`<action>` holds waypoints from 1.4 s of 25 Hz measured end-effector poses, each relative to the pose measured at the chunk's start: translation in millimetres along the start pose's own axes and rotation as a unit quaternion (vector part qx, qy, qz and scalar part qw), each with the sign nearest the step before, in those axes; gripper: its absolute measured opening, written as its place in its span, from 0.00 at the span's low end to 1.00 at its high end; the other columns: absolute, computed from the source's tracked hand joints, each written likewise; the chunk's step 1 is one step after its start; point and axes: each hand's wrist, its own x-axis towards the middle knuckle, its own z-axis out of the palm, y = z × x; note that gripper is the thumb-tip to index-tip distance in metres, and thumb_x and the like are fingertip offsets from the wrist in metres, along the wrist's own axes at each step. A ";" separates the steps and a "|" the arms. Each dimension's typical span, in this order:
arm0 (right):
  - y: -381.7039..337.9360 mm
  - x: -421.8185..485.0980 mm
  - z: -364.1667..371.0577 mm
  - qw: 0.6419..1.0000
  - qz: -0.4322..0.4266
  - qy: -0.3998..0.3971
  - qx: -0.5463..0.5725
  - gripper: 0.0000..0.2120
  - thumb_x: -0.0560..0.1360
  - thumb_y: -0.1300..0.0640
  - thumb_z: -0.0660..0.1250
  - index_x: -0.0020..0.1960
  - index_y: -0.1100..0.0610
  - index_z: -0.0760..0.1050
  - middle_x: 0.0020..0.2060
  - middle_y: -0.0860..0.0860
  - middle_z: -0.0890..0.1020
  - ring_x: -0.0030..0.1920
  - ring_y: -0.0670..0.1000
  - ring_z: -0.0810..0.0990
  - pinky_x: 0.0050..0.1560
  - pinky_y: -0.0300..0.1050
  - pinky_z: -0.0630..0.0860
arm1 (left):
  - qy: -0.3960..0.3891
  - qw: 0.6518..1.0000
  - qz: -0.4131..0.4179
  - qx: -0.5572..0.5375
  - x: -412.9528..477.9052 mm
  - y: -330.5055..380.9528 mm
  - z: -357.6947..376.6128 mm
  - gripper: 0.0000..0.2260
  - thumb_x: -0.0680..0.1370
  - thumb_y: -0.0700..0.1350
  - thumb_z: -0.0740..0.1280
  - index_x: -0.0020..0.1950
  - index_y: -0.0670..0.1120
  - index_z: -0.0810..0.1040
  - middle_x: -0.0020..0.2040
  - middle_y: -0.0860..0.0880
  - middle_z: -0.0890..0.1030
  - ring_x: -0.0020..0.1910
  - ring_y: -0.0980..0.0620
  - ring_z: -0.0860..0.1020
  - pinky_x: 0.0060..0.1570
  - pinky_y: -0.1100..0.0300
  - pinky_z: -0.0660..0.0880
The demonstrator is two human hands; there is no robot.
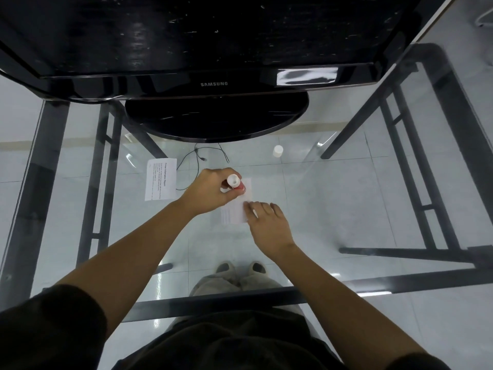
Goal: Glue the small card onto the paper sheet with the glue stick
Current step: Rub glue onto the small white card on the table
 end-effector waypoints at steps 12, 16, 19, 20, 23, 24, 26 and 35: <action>-3.9 -4.9 2.8 1.000 0.016 0.002 0.024 0.26 0.76 0.59 0.62 0.71 0.58 0.58 0.68 0.57 0.68 0.67 0.57 0.67 0.70 0.53 0.60 | -0.045 0.999 -0.003 0.008 13.7 3.7 -0.4 0.09 0.71 0.49 0.72 0.49 0.50 0.78 0.42 0.55 0.81 0.41 0.57 0.77 0.38 0.77 0.66; -5.5 -4.7 1.5 0.999 0.022 -0.003 0.041 0.27 0.76 0.58 0.63 0.72 0.57 0.57 0.69 0.56 0.67 0.68 0.57 0.66 0.71 0.53 0.58 | 0.014 0.999 -0.010 0.029 24.2 5.1 -3.1 0.08 0.74 0.48 0.70 0.49 0.46 0.78 0.41 0.52 0.80 0.37 0.55 0.75 0.36 0.74 0.65; -5.6 -5.7 1.0 0.998 0.023 0.000 0.050 0.26 0.76 0.58 0.62 0.72 0.57 0.57 0.69 0.56 0.66 0.69 0.57 0.65 0.71 0.53 0.58 | -0.023 1.000 0.010 0.014 19.7 8.4 0.2 0.08 0.71 0.48 0.72 0.48 0.48 0.79 0.41 0.54 0.81 0.37 0.60 0.75 0.37 0.79 0.65; -5.3 -5.9 0.9 0.998 0.022 0.000 0.051 0.26 0.77 0.58 0.62 0.72 0.57 0.57 0.69 0.56 0.66 0.69 0.57 0.65 0.71 0.52 0.58 | -0.042 0.999 0.017 0.020 18.6 8.8 1.9 0.08 0.71 0.48 0.72 0.48 0.49 0.79 0.42 0.54 0.82 0.38 0.60 0.75 0.37 0.79 0.65; -4.4 -6.3 1.4 0.998 0.024 0.001 0.060 0.26 0.77 0.58 0.62 0.72 0.57 0.57 0.70 0.56 0.66 0.69 0.56 0.65 0.71 0.52 0.59 | -0.030 0.999 0.013 0.040 24.7 8.8 1.7 0.08 0.73 0.47 0.70 0.49 0.46 0.79 0.43 0.49 0.83 0.39 0.54 0.76 0.39 0.72 0.69; -4.0 -6.6 1.8 0.998 0.026 0.000 0.063 0.26 0.77 0.58 0.62 0.72 0.57 0.56 0.70 0.56 0.66 0.69 0.56 0.65 0.71 0.52 0.59 | -0.010 0.999 0.005 0.042 27.9 9.0 0.1 0.08 0.73 0.47 0.70 0.49 0.45 0.78 0.43 0.48 0.83 0.40 0.51 0.77 0.40 0.67 0.72; -4.4 -7.6 3.4 0.998 0.031 -0.003 0.063 0.27 0.77 0.57 0.62 0.72 0.57 0.56 0.71 0.56 0.65 0.69 0.56 0.64 0.71 0.53 0.58 | 0.016 0.999 -0.006 0.029 29.3 9.5 -3.1 0.08 0.74 0.47 0.70 0.49 0.44 0.79 0.43 0.47 0.82 0.40 0.51 0.78 0.41 0.67 0.72; -7.3 -16.5 8.8 0.996 0.035 -0.002 0.087 0.25 0.78 0.58 0.58 0.73 0.57 0.56 0.75 0.54 0.58 0.74 0.54 0.55 0.73 0.52 0.52 | 0.000 1.000 -0.021 0.020 16.1 8.1 1.6 0.09 0.72 0.47 0.71 0.49 0.45 0.79 0.42 0.49 0.82 0.39 0.54 0.77 0.38 0.71 0.70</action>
